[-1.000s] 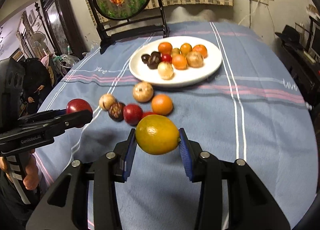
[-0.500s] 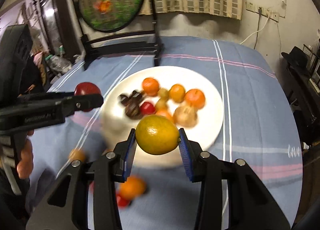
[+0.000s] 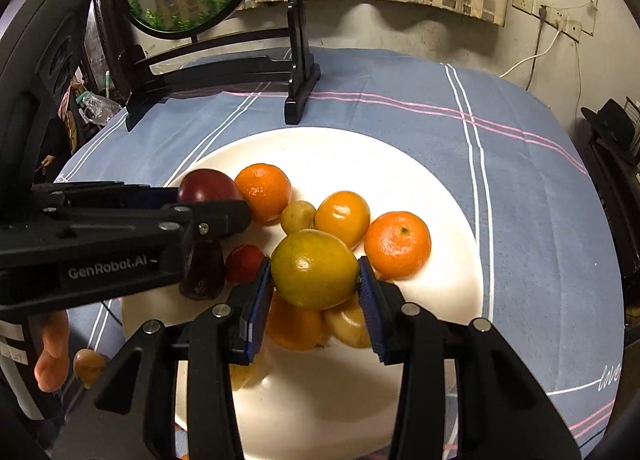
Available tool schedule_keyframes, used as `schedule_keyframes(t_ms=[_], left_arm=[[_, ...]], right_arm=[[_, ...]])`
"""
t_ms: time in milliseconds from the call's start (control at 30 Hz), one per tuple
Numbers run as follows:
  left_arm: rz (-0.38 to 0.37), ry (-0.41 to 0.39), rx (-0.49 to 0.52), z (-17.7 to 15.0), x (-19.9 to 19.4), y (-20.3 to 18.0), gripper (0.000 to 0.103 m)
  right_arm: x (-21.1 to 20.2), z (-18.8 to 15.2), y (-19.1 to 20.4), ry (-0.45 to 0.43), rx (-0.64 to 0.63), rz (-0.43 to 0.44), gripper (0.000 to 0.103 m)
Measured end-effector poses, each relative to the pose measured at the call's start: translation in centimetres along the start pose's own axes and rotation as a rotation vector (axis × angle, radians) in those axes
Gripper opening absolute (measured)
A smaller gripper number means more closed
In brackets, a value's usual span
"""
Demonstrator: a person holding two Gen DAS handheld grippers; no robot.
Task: Organize fruits
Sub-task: 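Carry the yellow-green fruit and red plum onto the white plate and release both, then grasp a red tomato with the right tool while the left tool grasps the pale speckled fruit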
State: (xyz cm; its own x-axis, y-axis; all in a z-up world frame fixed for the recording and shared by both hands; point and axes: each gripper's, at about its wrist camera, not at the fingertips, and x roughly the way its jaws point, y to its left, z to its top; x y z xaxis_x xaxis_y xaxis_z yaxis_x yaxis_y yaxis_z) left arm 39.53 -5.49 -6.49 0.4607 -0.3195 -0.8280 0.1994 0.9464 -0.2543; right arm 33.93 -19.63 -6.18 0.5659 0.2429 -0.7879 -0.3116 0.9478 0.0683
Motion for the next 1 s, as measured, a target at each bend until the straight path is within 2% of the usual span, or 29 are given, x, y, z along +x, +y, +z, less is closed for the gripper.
schedule_keyframes(t_ms=[33, 67, 100, 133, 267, 333, 400, 500, 700, 767, 900, 1000], left_arm=[[0.000, -0.004, -0.007, 0.1, -0.1, 0.0, 0.052], [0.003, -0.015, -0.011, 0.1, -0.4, 0.1, 0.058], [0.010, -0.037, -0.011, 0.0, -1.2, 0.1, 0.068], [0.013, -0.051, -0.007, -0.1, -1.8, 0.1, 0.074], [0.004, -0.094, -0.016, -1.3, -5.9, 0.4, 0.084], [0.005, -0.121, -0.003, -2.6, -8.1, 0.3, 0.090], [0.042, -0.159, 0.024, -4.9, -10.8, 0.1, 0.092], [0.070, -0.175, 0.019, -9.7, -14.1, 0.3, 0.094], [0.104, -0.174, 0.004, -18.6, -16.3, 0.0, 0.095], [0.118, -0.145, 0.030, -20.7, -16.2, -0.3, 0.095], [0.154, -0.152, 0.069, -22.4, -16.5, -0.9, 0.095], [0.144, -0.160, 0.052, -23.2, -17.1, -0.5, 0.095]], right_arm=[[0.2, 0.1, 0.0, 0.003, 0.002, -0.011, 0.043], [0.1, 0.0, 0.0, 0.001, 0.005, -0.017, 0.053], [-0.4, 0.0, 0.1, -0.008, 0.010, -0.056, 0.071], [-1.1, -0.1, 0.3, -0.028, 0.001, -0.090, 0.074], [-4.2, -0.8, 1.1, -0.075, -0.033, -0.132, 0.095], [-6.8, -2.1, 1.6, -0.090, -0.022, -0.106, 0.095], [-9.0, -4.1, 2.5, -0.071, -0.037, -0.109, 0.096], [-12.2, -7.9, 3.6, -0.065, -0.023, -0.112, 0.101], [-16.3, -15.0, 5.5, -0.112, 0.089, -0.104, 0.102], [-16.4, -15.7, 5.8, -0.093, 0.107, -0.106, 0.102], [-16.7, -16.6, 6.6, -0.064, 0.112, -0.104, 0.102], [-17.1, -16.9, 7.1, -0.069, 0.122, -0.099, 0.102]])
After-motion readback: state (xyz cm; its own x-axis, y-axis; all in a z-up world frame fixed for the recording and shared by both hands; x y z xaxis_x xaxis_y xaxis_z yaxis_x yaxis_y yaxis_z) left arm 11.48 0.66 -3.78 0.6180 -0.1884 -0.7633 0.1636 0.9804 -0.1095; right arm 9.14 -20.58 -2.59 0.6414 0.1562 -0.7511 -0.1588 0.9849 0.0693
